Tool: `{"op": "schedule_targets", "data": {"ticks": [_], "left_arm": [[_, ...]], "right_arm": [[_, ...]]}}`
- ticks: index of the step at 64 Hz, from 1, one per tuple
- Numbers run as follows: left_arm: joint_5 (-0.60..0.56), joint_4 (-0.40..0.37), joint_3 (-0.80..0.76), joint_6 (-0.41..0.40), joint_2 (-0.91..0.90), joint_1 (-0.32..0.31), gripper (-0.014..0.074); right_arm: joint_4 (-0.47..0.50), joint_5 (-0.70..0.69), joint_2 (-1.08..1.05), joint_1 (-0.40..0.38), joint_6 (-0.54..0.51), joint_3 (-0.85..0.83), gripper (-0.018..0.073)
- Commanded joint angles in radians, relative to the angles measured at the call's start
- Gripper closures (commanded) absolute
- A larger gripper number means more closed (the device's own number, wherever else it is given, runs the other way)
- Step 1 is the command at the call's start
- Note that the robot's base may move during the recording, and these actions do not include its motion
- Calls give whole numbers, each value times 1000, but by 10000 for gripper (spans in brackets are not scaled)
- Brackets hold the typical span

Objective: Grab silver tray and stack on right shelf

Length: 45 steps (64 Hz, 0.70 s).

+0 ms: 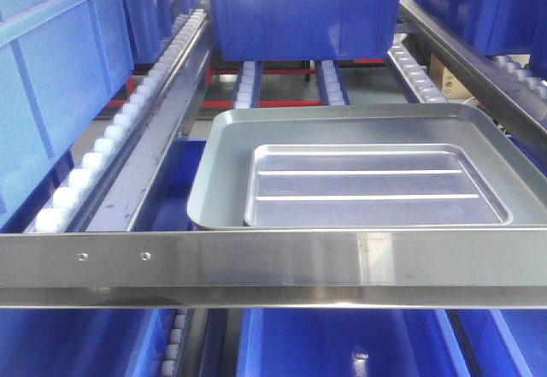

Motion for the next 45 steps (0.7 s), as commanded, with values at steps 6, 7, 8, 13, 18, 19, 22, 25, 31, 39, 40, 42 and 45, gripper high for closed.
{"op": "schedule_targets", "data": {"ticks": [6,7,8,13,18,19,22,25,31,39,40,42,45], "left_arm": [[-79,7,-28,-2,0,-7,679],[-79,7,-28,-2,0,-7,679],[-79,7,-28,-2,0,-7,679],[-79,7,-28,-2,0,-7,679],[-80,-66,-28,10,0,-7,679],[-80,-90,-28,39,0,-7,679],[-80,-222,-28,176,-1,-7,679],[-80,-380,-28,390,-1,-5,679],[-88,-508,-19,551,-7,0,679],[-109,-508,19,549,-56,95,679],[-109,-508,30,549,-68,115,679],[-109,-508,43,549,-93,153,679],[-109,-508,71,549,-136,209,679]], "right_arm": [[-15,-89,13,-5,-7,-29,506],[-15,-89,13,-5,-7,-29,506],[-15,-89,13,-5,-7,-29,506],[-15,-89,13,-5,-7,-29,506],[-15,-89,13,-5,-7,-29,506],[-15,-89,13,-5,-7,-29,506],[-15,-89,13,-5,-7,-29,506],[-15,-89,13,-5,-7,-29,506],[-15,-89,13,-5,-7,-29,506],[-15,-89,13,-5,-7,-29,506],[-15,-89,13,-5,-7,-29,506],[-15,-89,13,-5,-7,-29,506],[-15,-89,13,-5,-7,-29,506]]}}
